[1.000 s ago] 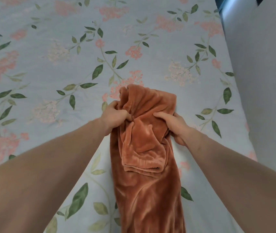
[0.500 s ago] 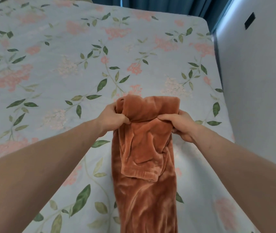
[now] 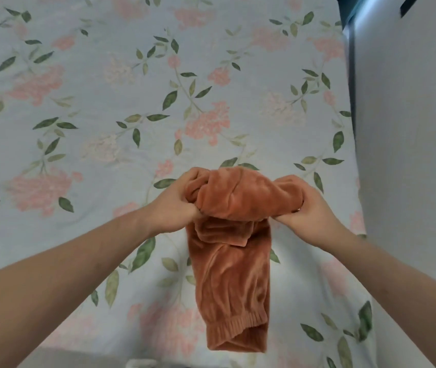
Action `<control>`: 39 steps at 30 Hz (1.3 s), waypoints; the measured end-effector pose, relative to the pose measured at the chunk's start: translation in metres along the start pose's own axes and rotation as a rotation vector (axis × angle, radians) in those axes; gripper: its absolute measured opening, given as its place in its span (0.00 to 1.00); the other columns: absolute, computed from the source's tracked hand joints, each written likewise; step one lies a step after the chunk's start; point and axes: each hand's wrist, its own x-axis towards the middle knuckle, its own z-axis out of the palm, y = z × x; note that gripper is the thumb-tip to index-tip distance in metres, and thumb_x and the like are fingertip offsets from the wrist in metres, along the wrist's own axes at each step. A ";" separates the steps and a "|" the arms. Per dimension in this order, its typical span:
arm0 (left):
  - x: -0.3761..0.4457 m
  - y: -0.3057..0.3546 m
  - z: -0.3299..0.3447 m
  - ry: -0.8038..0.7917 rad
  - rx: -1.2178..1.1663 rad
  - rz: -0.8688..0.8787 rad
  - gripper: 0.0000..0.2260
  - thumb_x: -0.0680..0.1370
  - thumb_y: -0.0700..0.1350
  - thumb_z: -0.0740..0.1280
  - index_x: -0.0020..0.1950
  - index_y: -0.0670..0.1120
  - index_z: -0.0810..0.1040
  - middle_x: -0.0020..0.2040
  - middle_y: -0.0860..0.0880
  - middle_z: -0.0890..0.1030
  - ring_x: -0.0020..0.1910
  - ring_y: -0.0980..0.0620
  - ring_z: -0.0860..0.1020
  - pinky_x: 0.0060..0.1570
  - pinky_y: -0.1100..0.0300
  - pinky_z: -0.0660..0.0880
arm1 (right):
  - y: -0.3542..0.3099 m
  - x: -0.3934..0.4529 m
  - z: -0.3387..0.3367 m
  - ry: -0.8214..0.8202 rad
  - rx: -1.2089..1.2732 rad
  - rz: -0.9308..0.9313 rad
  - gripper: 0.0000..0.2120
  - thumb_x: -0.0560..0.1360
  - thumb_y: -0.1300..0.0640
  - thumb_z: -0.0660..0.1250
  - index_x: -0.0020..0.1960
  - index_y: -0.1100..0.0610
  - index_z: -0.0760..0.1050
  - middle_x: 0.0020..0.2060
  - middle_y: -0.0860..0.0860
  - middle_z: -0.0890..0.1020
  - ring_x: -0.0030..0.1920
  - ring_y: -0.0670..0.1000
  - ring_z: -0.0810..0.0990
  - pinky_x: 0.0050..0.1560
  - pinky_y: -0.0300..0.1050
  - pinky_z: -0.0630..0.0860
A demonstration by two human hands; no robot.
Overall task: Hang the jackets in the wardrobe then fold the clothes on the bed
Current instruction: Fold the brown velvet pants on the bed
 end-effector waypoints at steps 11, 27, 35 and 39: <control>-0.114 -0.078 0.077 -0.256 0.401 0.154 0.30 0.69 0.35 0.68 0.66 0.58 0.69 0.76 0.62 0.57 0.74 0.61 0.65 0.69 0.62 0.68 | 0.095 -0.144 0.061 -0.135 -0.329 -0.033 0.21 0.65 0.66 0.69 0.49 0.44 0.74 0.66 0.33 0.73 0.60 0.38 0.77 0.55 0.41 0.77; -0.124 -0.121 0.157 0.336 -0.130 -0.584 0.41 0.58 0.67 0.80 0.62 0.54 0.65 0.62 0.51 0.73 0.61 0.51 0.78 0.61 0.47 0.79 | 0.112 -0.156 0.130 0.174 0.035 0.568 0.21 0.72 0.40 0.76 0.58 0.44 0.70 0.55 0.42 0.74 0.51 0.42 0.79 0.55 0.43 0.77; -0.131 -0.128 0.159 0.170 0.351 -0.460 0.36 0.75 0.65 0.68 0.77 0.52 0.59 0.70 0.49 0.64 0.65 0.48 0.71 0.62 0.53 0.72 | 0.125 -0.162 0.163 0.142 -0.158 0.621 0.39 0.72 0.34 0.70 0.75 0.48 0.59 0.70 0.52 0.63 0.68 0.55 0.71 0.69 0.55 0.72; -0.119 -0.149 0.162 -0.086 0.623 -0.634 0.43 0.79 0.70 0.56 0.82 0.47 0.42 0.80 0.43 0.50 0.76 0.41 0.58 0.73 0.44 0.64 | 0.136 -0.163 0.188 0.042 -0.333 0.659 0.39 0.80 0.35 0.59 0.81 0.51 0.46 0.77 0.56 0.56 0.75 0.60 0.61 0.74 0.56 0.64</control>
